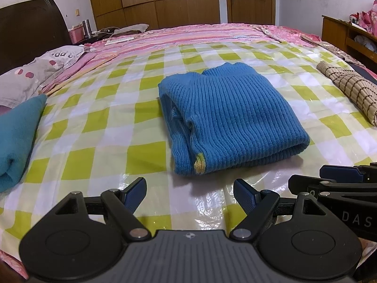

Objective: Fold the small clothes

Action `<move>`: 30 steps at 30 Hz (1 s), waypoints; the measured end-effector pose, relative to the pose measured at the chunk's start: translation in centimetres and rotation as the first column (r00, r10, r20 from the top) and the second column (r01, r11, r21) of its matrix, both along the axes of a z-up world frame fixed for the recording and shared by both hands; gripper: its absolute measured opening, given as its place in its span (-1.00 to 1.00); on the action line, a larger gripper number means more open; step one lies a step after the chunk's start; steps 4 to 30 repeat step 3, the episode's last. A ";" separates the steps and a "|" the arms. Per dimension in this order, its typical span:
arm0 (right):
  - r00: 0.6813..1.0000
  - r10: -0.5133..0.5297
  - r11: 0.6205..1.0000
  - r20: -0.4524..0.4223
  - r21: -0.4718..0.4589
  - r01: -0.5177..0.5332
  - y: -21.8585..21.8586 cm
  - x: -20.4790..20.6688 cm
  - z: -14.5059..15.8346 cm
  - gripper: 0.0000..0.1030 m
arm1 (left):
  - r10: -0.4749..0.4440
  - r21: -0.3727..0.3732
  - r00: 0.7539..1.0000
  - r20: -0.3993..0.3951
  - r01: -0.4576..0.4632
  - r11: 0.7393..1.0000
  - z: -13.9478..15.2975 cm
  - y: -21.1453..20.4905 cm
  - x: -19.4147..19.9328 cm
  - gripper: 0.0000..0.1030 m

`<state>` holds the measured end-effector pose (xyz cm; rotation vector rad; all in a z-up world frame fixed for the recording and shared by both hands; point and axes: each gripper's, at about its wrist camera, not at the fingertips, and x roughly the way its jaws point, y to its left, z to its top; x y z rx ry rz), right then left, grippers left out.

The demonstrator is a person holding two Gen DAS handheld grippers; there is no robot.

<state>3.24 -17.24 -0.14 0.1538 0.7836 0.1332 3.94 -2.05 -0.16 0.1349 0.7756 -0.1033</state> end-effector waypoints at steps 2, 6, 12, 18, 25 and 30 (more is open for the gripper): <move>1.000 0.000 1.000 -0.001 0.000 0.000 0.0 0.0 -0.1 -0.07 | 0.000 0.005 1.000 0.002 0.000 1.000 0.0 -0.1 0.0 0.66; 1.000 0.000 1.000 -0.002 0.000 0.000 0.0 0.0 -0.1 -0.07 | 0.001 0.006 1.000 0.001 -0.001 1.000 0.0 -0.1 0.0 0.66; 1.000 0.000 1.000 -0.002 0.000 0.000 0.0 0.0 -0.1 -0.07 | 0.001 0.006 1.000 0.001 -0.001 1.000 0.0 -0.1 0.0 0.66; 1.000 0.000 1.000 -0.002 0.000 0.000 0.0 0.0 -0.1 -0.07 | 0.001 0.006 1.000 0.001 -0.001 1.000 0.0 -0.1 0.0 0.66; 1.000 0.000 1.000 -0.002 0.000 0.000 0.0 0.0 -0.1 -0.07 | 0.001 0.006 1.000 0.001 -0.001 1.000 0.0 -0.1 0.0 0.66; 1.000 0.000 1.000 -0.002 0.000 0.000 0.0 0.0 -0.1 -0.07 | 0.001 0.006 1.000 0.001 -0.001 1.000 0.0 -0.1 0.0 0.66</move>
